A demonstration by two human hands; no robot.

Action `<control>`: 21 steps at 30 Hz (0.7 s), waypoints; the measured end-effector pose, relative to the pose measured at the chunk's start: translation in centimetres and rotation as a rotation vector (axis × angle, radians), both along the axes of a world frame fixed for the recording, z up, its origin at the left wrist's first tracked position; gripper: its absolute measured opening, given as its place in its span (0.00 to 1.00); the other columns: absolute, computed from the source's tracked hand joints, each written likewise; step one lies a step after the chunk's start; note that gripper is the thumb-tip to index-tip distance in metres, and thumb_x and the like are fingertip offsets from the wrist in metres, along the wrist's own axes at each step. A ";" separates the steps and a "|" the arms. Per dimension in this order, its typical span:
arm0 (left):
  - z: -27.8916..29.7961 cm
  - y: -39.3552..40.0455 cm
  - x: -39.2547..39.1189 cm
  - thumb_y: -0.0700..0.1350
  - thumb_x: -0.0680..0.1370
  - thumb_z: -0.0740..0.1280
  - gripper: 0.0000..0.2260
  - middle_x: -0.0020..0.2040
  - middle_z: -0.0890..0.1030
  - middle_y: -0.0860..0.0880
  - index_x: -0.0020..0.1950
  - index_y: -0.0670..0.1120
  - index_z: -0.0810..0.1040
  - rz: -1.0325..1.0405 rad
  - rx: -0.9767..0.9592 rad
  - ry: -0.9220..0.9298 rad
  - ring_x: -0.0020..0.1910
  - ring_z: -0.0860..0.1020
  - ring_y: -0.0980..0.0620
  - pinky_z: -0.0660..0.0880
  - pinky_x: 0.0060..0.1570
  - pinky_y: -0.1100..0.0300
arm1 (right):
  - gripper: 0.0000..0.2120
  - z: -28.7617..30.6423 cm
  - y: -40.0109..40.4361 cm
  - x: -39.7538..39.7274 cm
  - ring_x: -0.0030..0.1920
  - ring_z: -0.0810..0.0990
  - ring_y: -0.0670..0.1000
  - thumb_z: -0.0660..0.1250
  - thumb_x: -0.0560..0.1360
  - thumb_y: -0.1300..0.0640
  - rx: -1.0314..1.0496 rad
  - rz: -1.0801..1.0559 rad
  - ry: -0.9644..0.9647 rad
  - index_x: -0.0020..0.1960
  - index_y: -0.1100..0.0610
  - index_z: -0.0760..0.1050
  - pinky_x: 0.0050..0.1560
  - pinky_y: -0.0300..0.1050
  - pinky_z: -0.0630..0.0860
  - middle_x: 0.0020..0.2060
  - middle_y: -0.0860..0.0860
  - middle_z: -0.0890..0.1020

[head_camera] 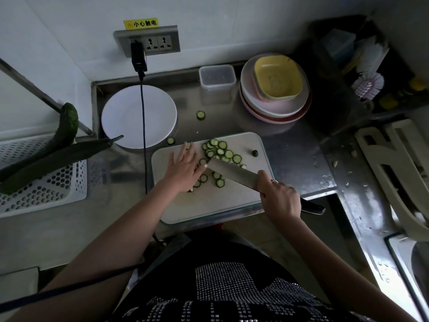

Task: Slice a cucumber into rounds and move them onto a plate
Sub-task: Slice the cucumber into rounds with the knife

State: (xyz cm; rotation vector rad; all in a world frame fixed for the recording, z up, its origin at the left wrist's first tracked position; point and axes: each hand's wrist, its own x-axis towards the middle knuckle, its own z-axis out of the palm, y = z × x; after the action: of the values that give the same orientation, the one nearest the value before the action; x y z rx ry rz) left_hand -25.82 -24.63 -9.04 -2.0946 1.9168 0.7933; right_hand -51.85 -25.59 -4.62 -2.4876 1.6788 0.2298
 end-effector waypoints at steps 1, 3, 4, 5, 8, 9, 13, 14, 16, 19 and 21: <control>-0.5 0.4 0.5 0.58 0.82 0.41 0.28 0.77 0.37 0.47 0.78 0.44 0.48 0.005 -0.042 0.005 0.74 0.35 0.49 0.41 0.73 0.44 | 0.12 0.0 0.2 -0.4 0.39 0.81 0.58 0.59 0.78 0.60 0.000 -0.022 -0.034 0.61 0.53 0.66 0.36 0.45 0.72 0.42 0.51 0.83; -1.2 1.8 1.1 0.55 0.82 0.45 0.27 0.77 0.52 0.42 0.76 0.41 0.58 0.037 -0.245 0.052 0.76 0.50 0.44 0.53 0.72 0.43 | 0.13 -0.1 0.5 -0.9 0.38 0.81 0.59 0.60 0.79 0.57 0.027 -0.081 -0.117 0.63 0.52 0.66 0.37 0.48 0.77 0.42 0.53 0.83; -1.6 2.7 1.4 0.53 0.81 0.49 0.25 0.72 0.63 0.39 0.71 0.39 0.67 0.042 -0.371 0.084 0.71 0.62 0.40 0.63 0.68 0.42 | 0.13 -0.3 0.6 -0.9 0.38 0.81 0.58 0.60 0.79 0.56 0.051 -0.105 -0.165 0.63 0.51 0.66 0.37 0.49 0.78 0.42 0.53 0.83; -2.0 3.7 1.5 0.50 0.80 0.55 0.21 0.65 0.71 0.38 0.65 0.37 0.73 0.041 -0.478 0.093 0.64 0.70 0.38 0.71 0.60 0.43 | 0.13 -0.6 0.8 -0.7 0.37 0.81 0.58 0.61 0.79 0.54 0.082 -0.127 -0.220 0.63 0.50 0.66 0.36 0.50 0.79 0.42 0.52 0.83; -3.0 6.4 1.8 0.46 0.73 0.69 0.15 0.51 0.77 0.40 0.53 0.36 0.77 -0.044 -0.539 0.095 0.50 0.76 0.40 0.78 0.45 0.48 | 0.09 -1.2 1.5 1.0 0.36 0.81 0.58 0.60 0.79 0.51 0.196 -0.191 -0.379 0.58 0.51 0.68 0.35 0.53 0.80 0.40 0.53 0.79; -3.1 6.9 1.7 0.47 0.72 0.71 0.15 0.49 0.77 0.41 0.52 0.37 0.77 -0.103 -0.511 0.097 0.48 0.76 0.41 0.78 0.44 0.50 | 0.08 -1.4 1.8 1.8 0.36 0.80 0.58 0.60 0.80 0.51 0.234 -0.208 -0.411 0.57 0.51 0.68 0.35 0.54 0.79 0.38 0.53 0.78; -3.1 7.5 1.4 0.39 0.66 0.77 0.14 0.44 0.77 0.42 0.47 0.39 0.77 -0.123 -0.537 0.117 0.43 0.77 0.42 0.78 0.38 0.54 | 0.06 -1.8 2.9 4.2 0.34 0.77 0.60 0.58 0.80 0.52 0.330 -0.209 -0.461 0.54 0.53 0.67 0.31 0.50 0.73 0.32 0.56 0.77; -3.2 7.6 1.4 0.36 0.65 0.76 0.13 0.43 0.77 0.42 0.46 0.39 0.77 -0.085 -0.546 0.124 0.42 0.78 0.42 0.78 0.36 0.53 | 0.06 -1.9 3.1 4.6 0.34 0.77 0.61 0.57 0.80 0.52 0.353 -0.199 -0.464 0.53 0.54 0.67 0.31 0.50 0.71 0.32 0.56 0.77; -3.1 8.1 1.5 0.33 0.67 0.73 0.12 0.45 0.77 0.41 0.48 0.39 0.77 0.037 -0.531 0.145 0.43 0.78 0.40 0.78 0.35 0.49 | 0.07 -2.1 3.5 5.7 0.37 0.77 0.62 0.57 0.80 0.52 0.404 -0.176 -0.463 0.52 0.55 0.67 0.33 0.51 0.71 0.35 0.59 0.78; -2.8 9.3 2.3 0.34 0.68 0.72 0.11 0.46 0.77 0.41 0.49 0.39 0.77 0.218 -0.508 0.156 0.43 0.78 0.40 0.75 0.34 0.52 | 0.07 -2.4 4.3 8.2 0.40 0.77 0.64 0.57 0.80 0.53 0.470 -0.149 -0.483 0.49 0.56 0.66 0.38 0.54 0.73 0.39 0.62 0.79; -2.6 10.3 2.7 0.35 0.68 0.72 0.10 0.45 0.78 0.41 0.47 0.39 0.77 0.208 -0.512 0.146 0.41 0.78 0.40 0.74 0.33 0.54 | 0.07 -2.8 4.6 10.2 0.41 0.77 0.63 0.57 0.80 0.53 0.522 -0.165 -0.525 0.46 0.55 0.64 0.40 0.55 0.74 0.39 0.61 0.78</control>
State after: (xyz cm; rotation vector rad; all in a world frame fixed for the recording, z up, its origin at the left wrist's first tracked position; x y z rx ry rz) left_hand -23.14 -14.35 -11.69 -2.6309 2.1853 0.5411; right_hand -41.62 -20.95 -7.40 -1.8147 1.3713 -0.0103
